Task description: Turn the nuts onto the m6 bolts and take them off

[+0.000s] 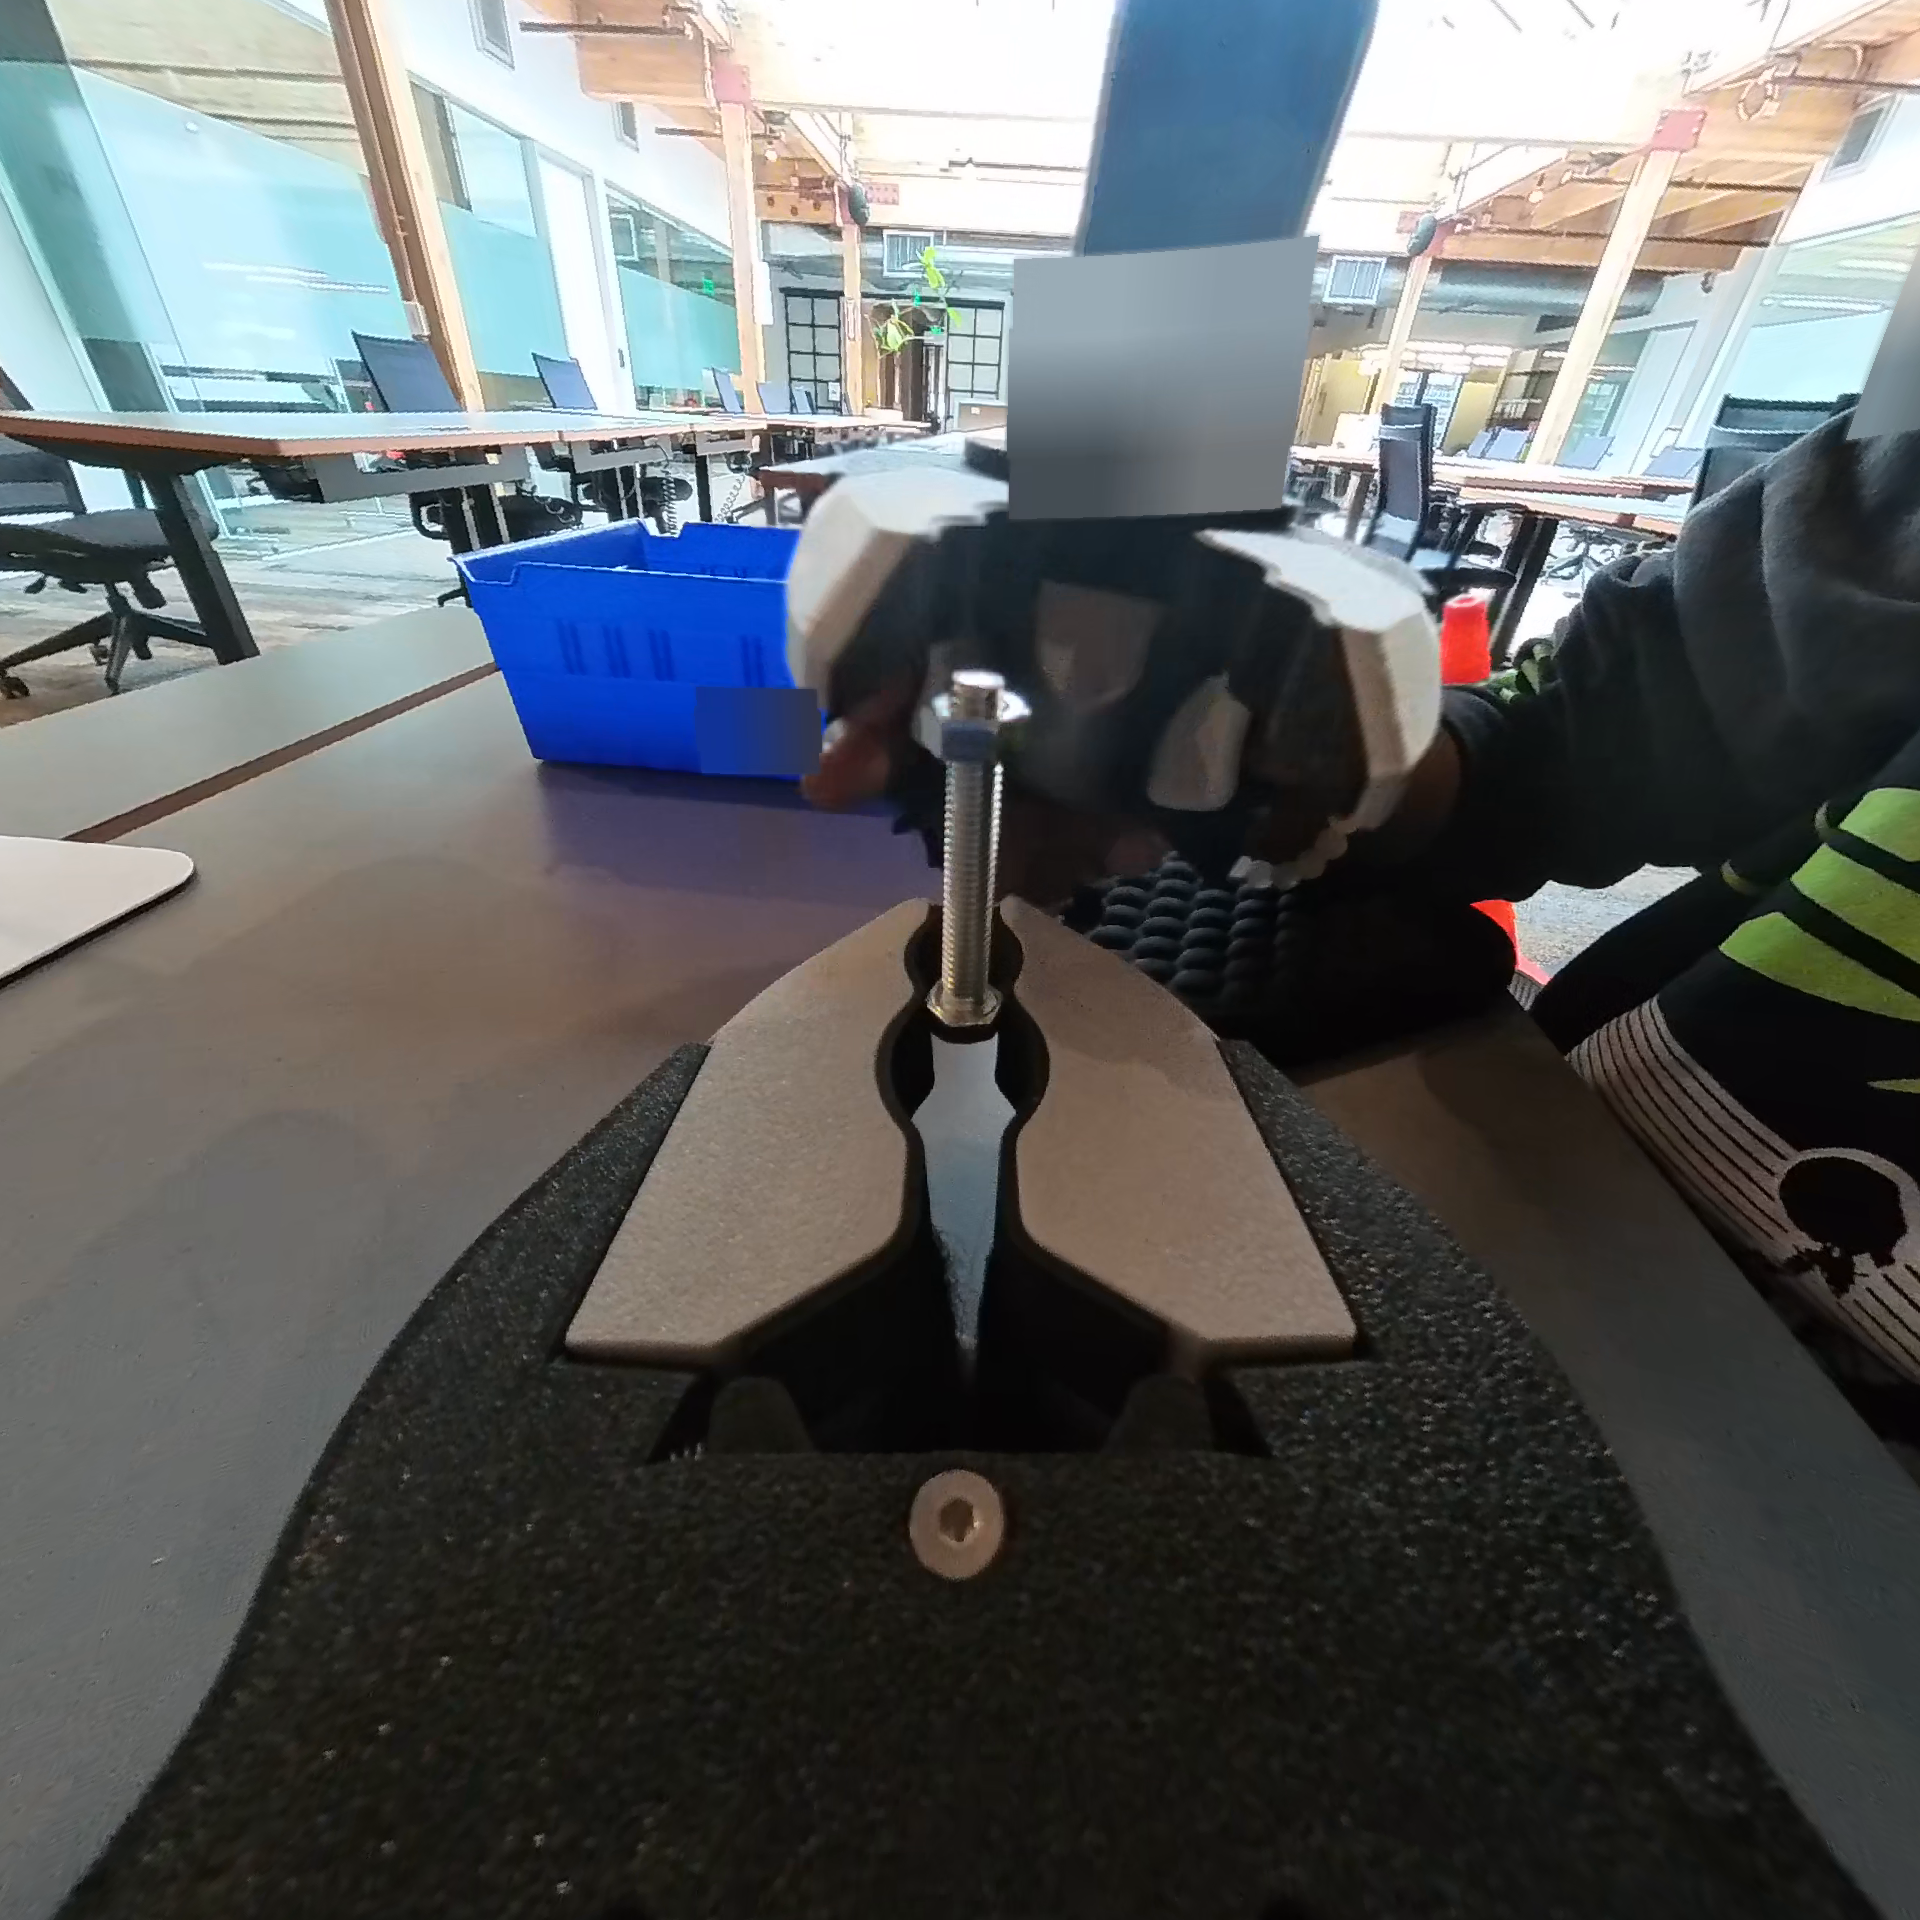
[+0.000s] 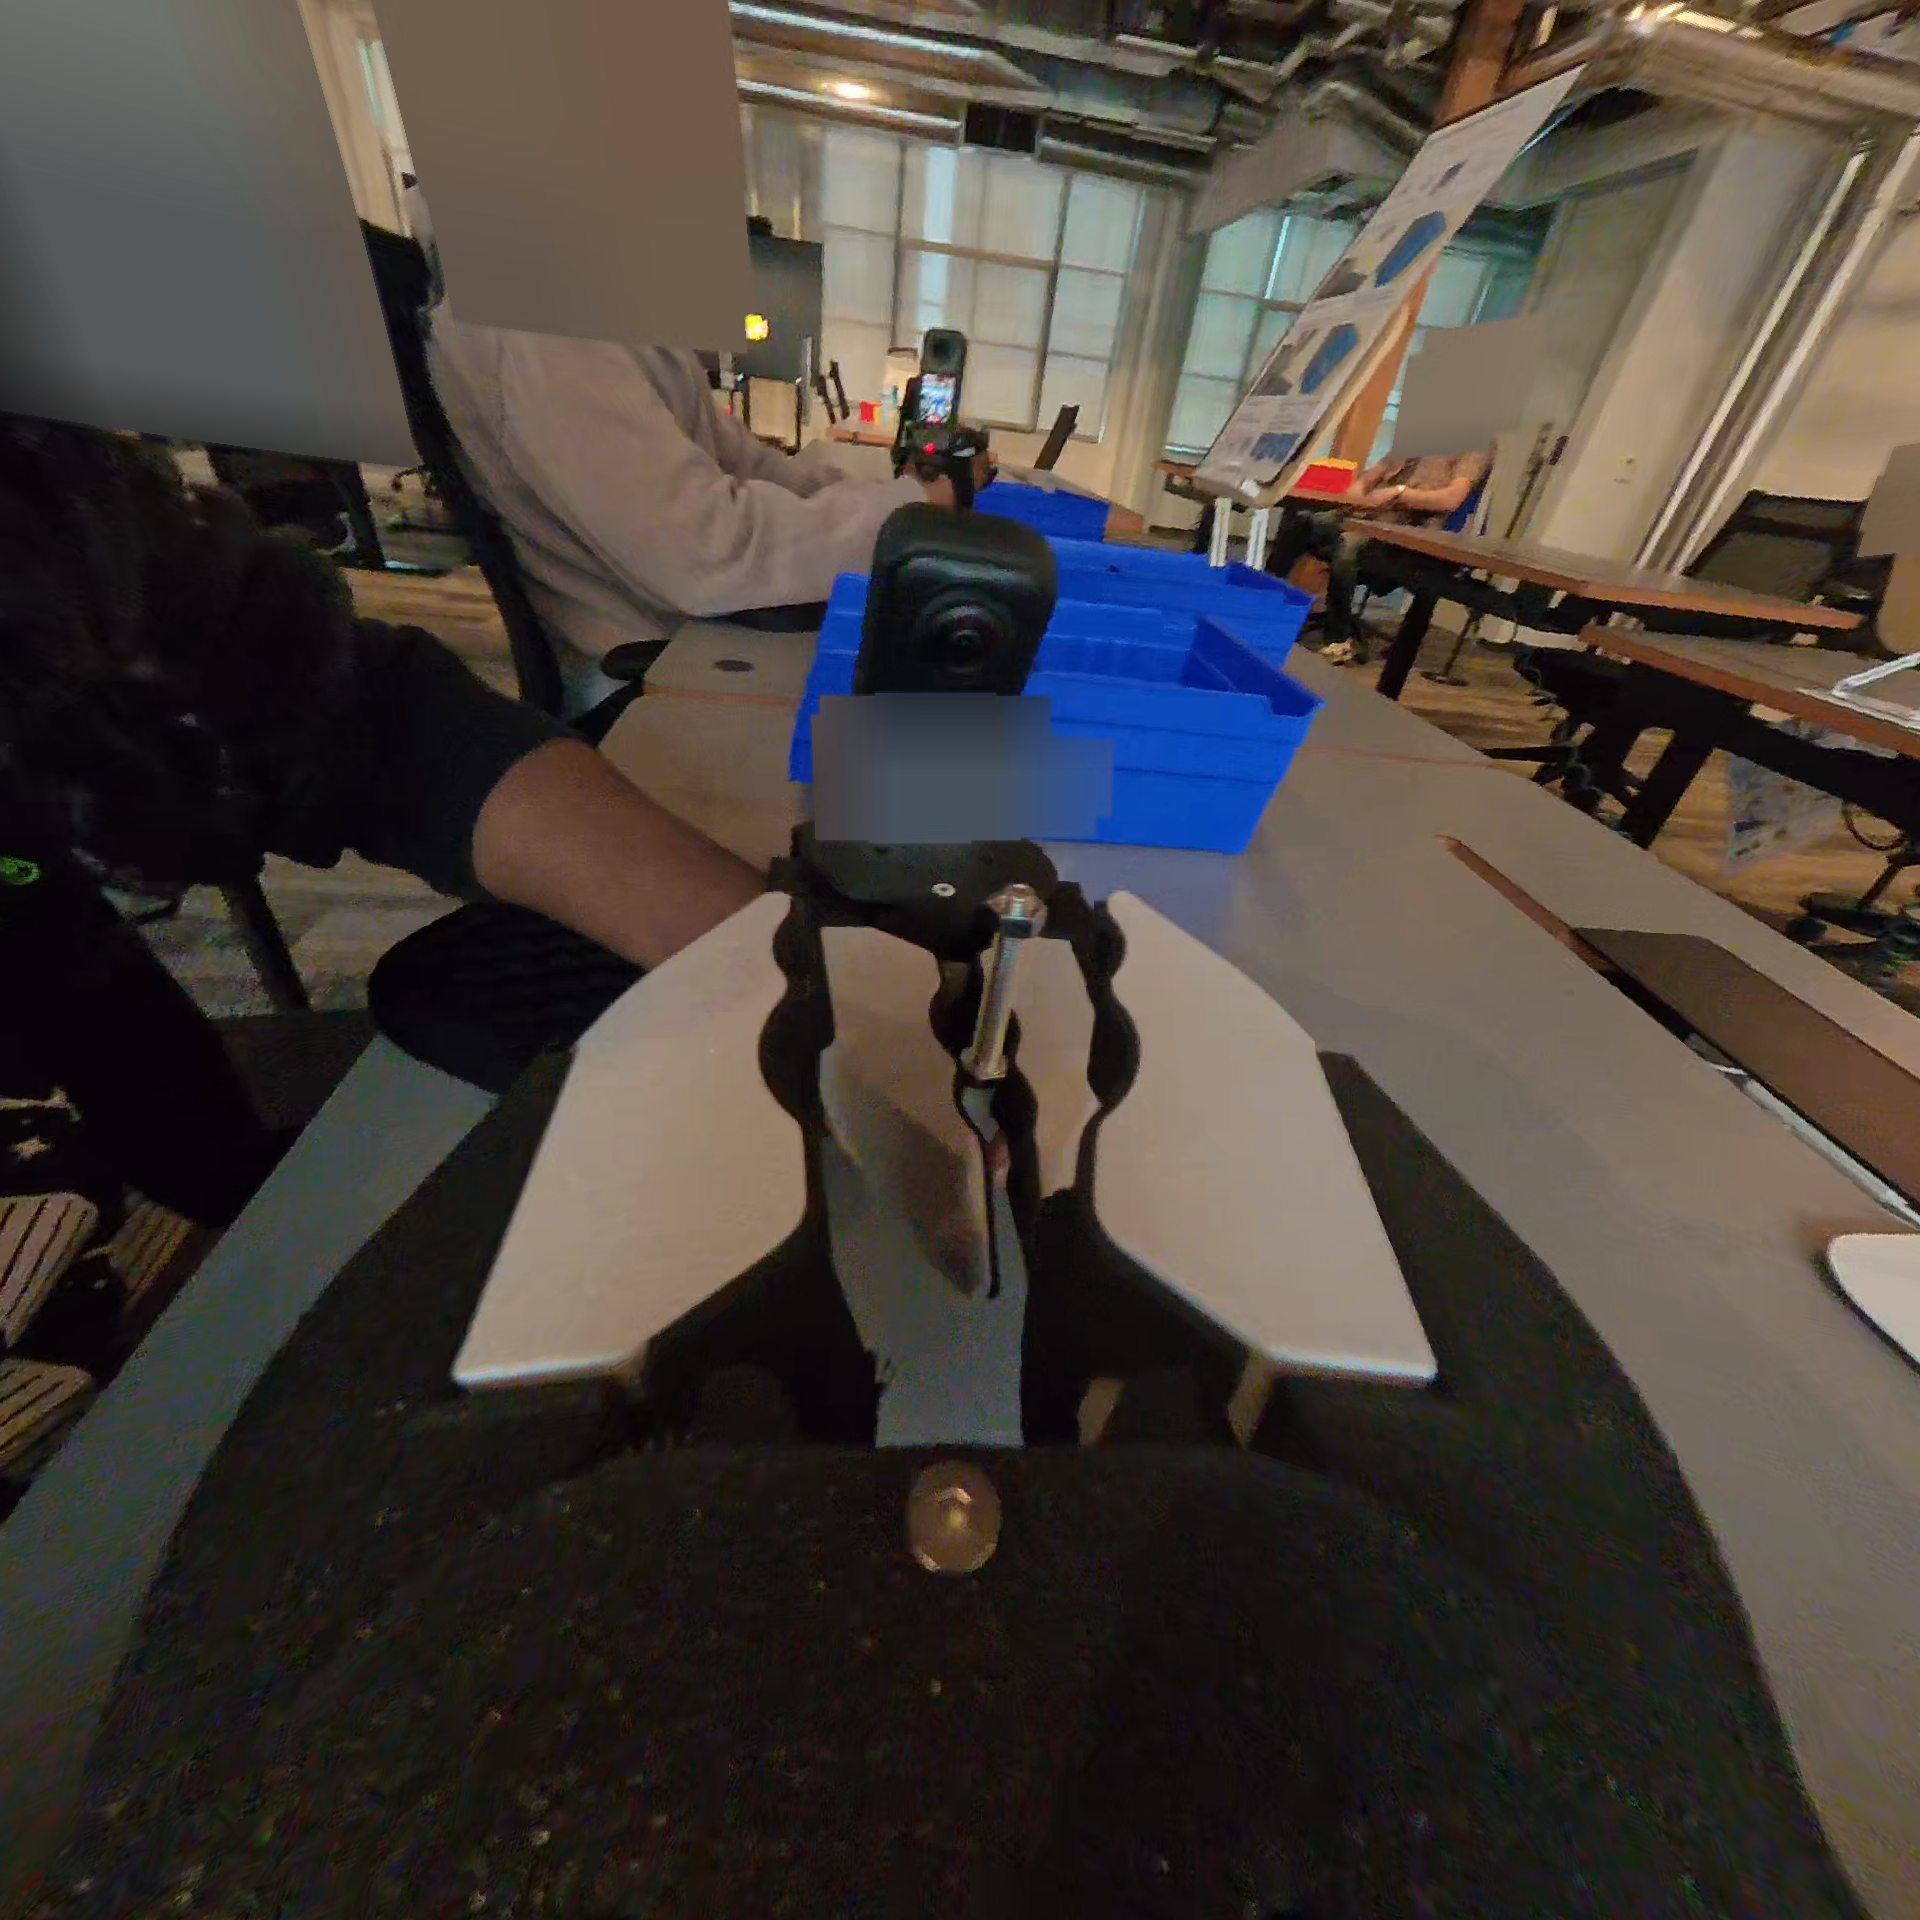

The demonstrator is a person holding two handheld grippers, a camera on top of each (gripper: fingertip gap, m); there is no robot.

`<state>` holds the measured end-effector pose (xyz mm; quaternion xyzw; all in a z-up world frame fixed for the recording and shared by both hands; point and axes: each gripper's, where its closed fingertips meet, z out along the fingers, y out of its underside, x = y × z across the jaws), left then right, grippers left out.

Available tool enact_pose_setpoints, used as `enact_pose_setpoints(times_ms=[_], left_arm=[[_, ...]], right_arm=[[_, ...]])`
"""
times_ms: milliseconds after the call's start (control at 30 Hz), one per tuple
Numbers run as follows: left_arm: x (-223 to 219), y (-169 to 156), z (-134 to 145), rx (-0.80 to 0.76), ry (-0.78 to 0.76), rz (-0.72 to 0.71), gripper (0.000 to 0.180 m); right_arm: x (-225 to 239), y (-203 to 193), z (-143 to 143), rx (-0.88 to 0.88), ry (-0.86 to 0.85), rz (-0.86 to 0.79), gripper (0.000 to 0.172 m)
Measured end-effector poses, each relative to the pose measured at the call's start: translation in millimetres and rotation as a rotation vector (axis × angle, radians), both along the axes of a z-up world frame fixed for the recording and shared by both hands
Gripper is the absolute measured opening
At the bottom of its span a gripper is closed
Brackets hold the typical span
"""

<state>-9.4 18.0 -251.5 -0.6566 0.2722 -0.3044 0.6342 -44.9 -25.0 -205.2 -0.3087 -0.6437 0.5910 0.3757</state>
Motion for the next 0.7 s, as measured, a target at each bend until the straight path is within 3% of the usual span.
enact_pose_setpoints(times_ms=[67,100,200,300,333,400,467,500,567,633,700], left_arm=[[0.1,-0.1,0.0,0.001,0.000,-0.001,0.007],[0.2,0.0,-0.2,0.001,0.003,0.002,0.007],[-0.4,0.4,0.2,-0.001,-0.003,0.003,0.007],[0.3,0.3,-0.2,-0.001,0.003,0.001,0.007],[0.2,0.3,-0.2,-0.001,0.002,0.001,0.007],[-0.3,0.6,0.1,-0.003,-0.003,0.002,0.007],[-1.0,1.0,0.0,-0.005,-0.006,0.006,0.007],[-1.0,1.1,0.1,-0.005,-0.006,0.006,0.007],[0.0,0.4,-0.2,-0.002,0.001,0.001,0.007],[0.7,0.2,-0.7,-0.001,0.007,0.000,0.007],[0.3,0.3,-0.5,-0.002,0.003,0.000,0.007]], right_arm=[[1.6,0.6,-2.2,0.035,-0.008,-0.015,0.030],[4.1,2.3,-0.6,0.040,0.002,-0.015,0.009],[6.2,8.1,7.5,-0.037,0.022,-0.014,0.007],[0.3,9.8,4.7,-0.029,0.022,-0.042,0.037],[-0.7,7.2,1.1,-0.012,0.000,-0.036,0.040],[0.8,2.0,-2.7,0.019,-0.018,-0.015,0.032],[6.9,-0.5,1.8,0.023,0.009,0.012,0.007],[7.7,1.6,5.1,0.002,0.017,0.006,0.007],[5.8,7.3,8.1,-0.031,0.025,-0.018,0.013],[0.4,11.3,6.0,-0.041,0.024,-0.053,0.042],[-3.0,7.0,-0.8,-0.024,-0.017,-0.041,0.056]])
